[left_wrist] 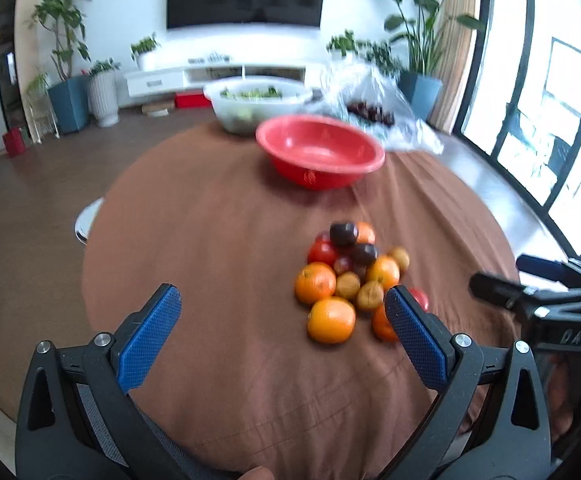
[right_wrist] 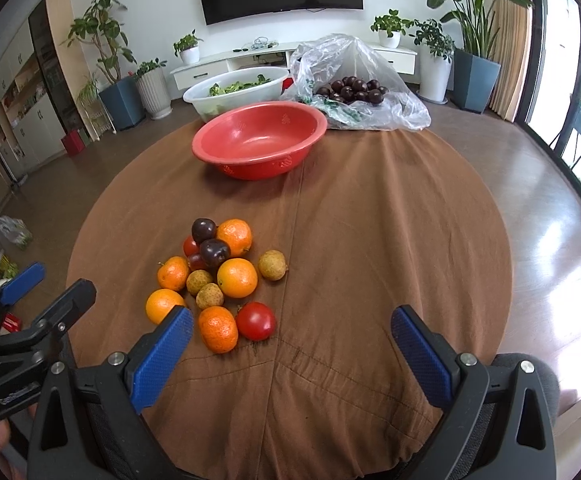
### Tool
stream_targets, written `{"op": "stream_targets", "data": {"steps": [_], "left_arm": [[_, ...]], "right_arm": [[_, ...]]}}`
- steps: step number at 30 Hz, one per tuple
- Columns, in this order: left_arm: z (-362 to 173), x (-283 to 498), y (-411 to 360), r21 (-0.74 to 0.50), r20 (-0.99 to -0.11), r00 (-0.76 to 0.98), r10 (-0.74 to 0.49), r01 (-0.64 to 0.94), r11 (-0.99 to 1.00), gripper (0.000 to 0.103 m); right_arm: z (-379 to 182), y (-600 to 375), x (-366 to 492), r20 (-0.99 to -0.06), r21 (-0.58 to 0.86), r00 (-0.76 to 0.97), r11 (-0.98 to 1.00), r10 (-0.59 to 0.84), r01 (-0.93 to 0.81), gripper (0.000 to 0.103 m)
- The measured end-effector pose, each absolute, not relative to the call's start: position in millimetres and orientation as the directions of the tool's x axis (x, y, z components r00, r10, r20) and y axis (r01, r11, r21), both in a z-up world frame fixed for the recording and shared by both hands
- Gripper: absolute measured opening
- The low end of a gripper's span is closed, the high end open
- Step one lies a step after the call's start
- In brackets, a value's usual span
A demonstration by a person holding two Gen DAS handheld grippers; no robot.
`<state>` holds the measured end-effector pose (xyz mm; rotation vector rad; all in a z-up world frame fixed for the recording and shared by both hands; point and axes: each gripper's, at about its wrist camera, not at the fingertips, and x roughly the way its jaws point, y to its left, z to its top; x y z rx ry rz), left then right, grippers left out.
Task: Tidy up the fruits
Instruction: 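Grasp an orange with the left tool while the right tool grasps a tangerine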
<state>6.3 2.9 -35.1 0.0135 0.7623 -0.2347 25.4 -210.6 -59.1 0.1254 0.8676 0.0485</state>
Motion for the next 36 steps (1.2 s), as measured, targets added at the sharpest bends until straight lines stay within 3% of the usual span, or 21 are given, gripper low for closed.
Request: {"op": "stream_targets", "data": {"steps": [10, 16, 26, 29, 31, 34, 36], "left_arm": [[-67.8, 21.5, -12.8, -0.036, -0.708, 0.669, -0.227, 0.288, 0.957, 0.103], [-85.3, 45.9, -20.2, 0.004, -0.782, 0.590, -0.200, 0.326, 0.945, 0.103], [-102.3, 72.0, -27.0, -0.090, -0.808, 0.473, -0.352, 0.492, 0.866, 0.101], [-103.2, 76.3, -29.9, -0.123, -0.802, 0.443, -0.401, 0.534, 0.836, 0.079], [-105.4, 79.3, -32.4, -0.138, -0.806, 0.419, -0.418, 0.553, 0.822, 0.055], [-108.2, 80.8, -35.2, -0.155, -0.809, 0.396, -0.435, 0.570, 0.807, 0.039], [-108.8, 81.1, -36.8, -0.161, -0.805, 0.393, -0.444, 0.576, 0.802, 0.037]], "right_arm": [[-64.3, -238.9, 16.0, -0.726, 0.245, 0.665, 0.969, 0.172, 0.017, 0.101], [-66.8, -243.6, 14.3, -0.719, 0.287, 0.656, 0.958, 0.228, -0.018, 0.098], [-71.2, -232.7, 18.9, -0.731, 0.264, 0.628, 0.959, 0.267, -0.101, 0.093], [-71.6, -230.4, 18.0, -0.735, 0.260, 0.623, 0.960, 0.269, -0.108, 0.091], [-71.9, -229.4, 17.6, -0.737, 0.256, 0.621, 0.961, 0.267, -0.110, 0.090], [-72.2, -228.2, 17.9, -0.742, 0.254, 0.614, 0.961, 0.267, -0.111, 0.087], [-72.4, -227.1, 18.0, -0.744, 0.251, 0.614, 0.962, 0.264, -0.111, 0.086]]}}
